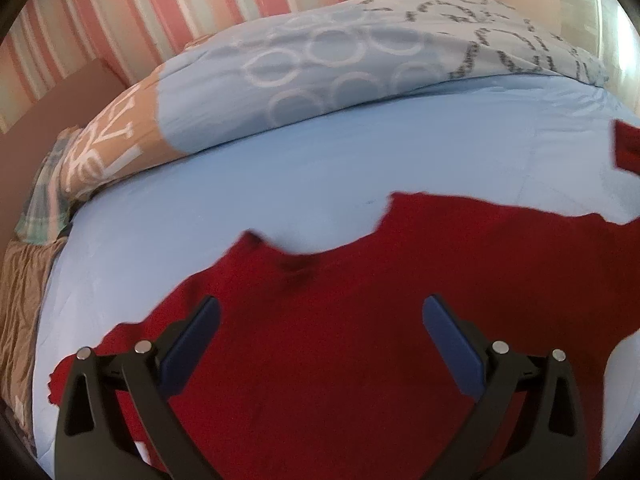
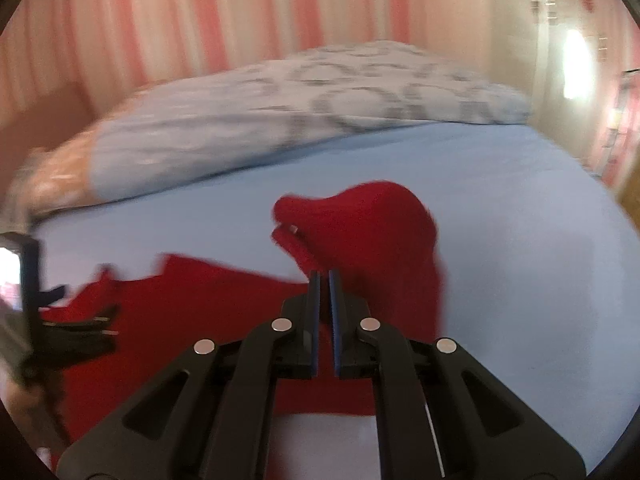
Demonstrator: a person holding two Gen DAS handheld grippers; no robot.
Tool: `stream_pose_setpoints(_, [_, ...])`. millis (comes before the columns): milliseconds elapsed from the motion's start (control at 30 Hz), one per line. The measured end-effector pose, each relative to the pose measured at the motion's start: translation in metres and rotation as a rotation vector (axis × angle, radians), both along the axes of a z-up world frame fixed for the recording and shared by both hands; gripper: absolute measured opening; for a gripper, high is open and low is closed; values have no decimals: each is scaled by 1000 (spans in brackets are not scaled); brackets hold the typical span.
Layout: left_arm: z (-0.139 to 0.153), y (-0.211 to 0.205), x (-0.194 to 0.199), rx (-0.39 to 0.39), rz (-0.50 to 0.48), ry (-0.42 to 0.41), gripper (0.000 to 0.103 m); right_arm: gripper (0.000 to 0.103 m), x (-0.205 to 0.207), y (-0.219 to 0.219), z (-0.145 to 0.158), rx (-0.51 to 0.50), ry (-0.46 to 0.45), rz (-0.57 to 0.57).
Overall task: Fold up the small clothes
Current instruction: 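Fold the held sleeve across the sweater body and open the right tool, then move the left tool over to the other sleeve cuff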
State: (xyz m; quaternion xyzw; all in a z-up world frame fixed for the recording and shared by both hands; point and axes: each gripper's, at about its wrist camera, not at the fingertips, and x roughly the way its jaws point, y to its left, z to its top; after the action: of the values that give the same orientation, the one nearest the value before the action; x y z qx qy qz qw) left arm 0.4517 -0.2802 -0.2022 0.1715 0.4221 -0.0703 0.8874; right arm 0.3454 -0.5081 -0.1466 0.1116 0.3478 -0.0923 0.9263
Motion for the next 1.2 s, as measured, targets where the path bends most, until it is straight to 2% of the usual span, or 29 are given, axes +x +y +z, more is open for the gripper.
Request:
stream_pose_setpoints(133, [8, 45, -6, 4, 30, 18, 101, 5, 22, 70, 4, 39, -10, 143])
stream_pose_setpoints(267, [15, 95, -14, 58, 83, 13, 101, 5, 36, 124, 4, 90, -32, 249])
stream_pose_setpoints(333, [19, 130, -20, 76, 138, 18, 101, 5, 41, 153, -2, 114, -18, 311])
stream_pose_setpoints(400, [22, 157, -26, 82, 183, 23, 101, 5, 45, 175, -14, 130, 27, 360])
stream_pose_setpoints(533, [20, 193, -38, 71, 242, 50, 101, 5, 45, 211, -61, 142, 187, 447])
stream_pose_setpoints(567, [17, 196, -40, 66, 247, 61, 101, 9, 44, 215, -67, 144, 209, 457])
stream_pose_setpoints(633, [10, 197, -46, 50, 247, 91, 101, 16, 42, 213, -79, 173, 267, 473])
stream_pose_setpoints(667, [7, 194, -48, 40, 240, 101, 101, 32, 38, 209, -78, 184, 274, 470])
stream_pose_setpoints(733, [1, 183, -53, 18, 220, 120, 101, 50, 25, 198, -69, 183, 244, 454])
stream_pose_setpoints(767, [0, 177, -54, 5, 212, 124, 101, 55, 17, 190, -61, 158, 225, 438])
stream_pose_setpoints(867, [-7, 151, -50, -79, 174, 165, 101, 57, 7, 169, -50, 88, 210, 386])
stream_pose_setpoints(933, [-16, 132, -47, -162, 139, 223, 101, 57, 2, 155, -48, 23, 209, 337])
stream_pose_setpoints(1033, [-19, 108, -43, -230, 109, 254, 101, 57, -3, 135, -45, -27, 205, 292])
stream_pose_setpoints(1133, [-19, 86, -43, -248, 58, 250, 101, 58, -7, 121, -47, -33, 200, 263])
stream_pose_setpoints(1200, [-19, 76, -44, -223, 21, 241, 92, 58, -9, 115, -49, -32, 203, 253])
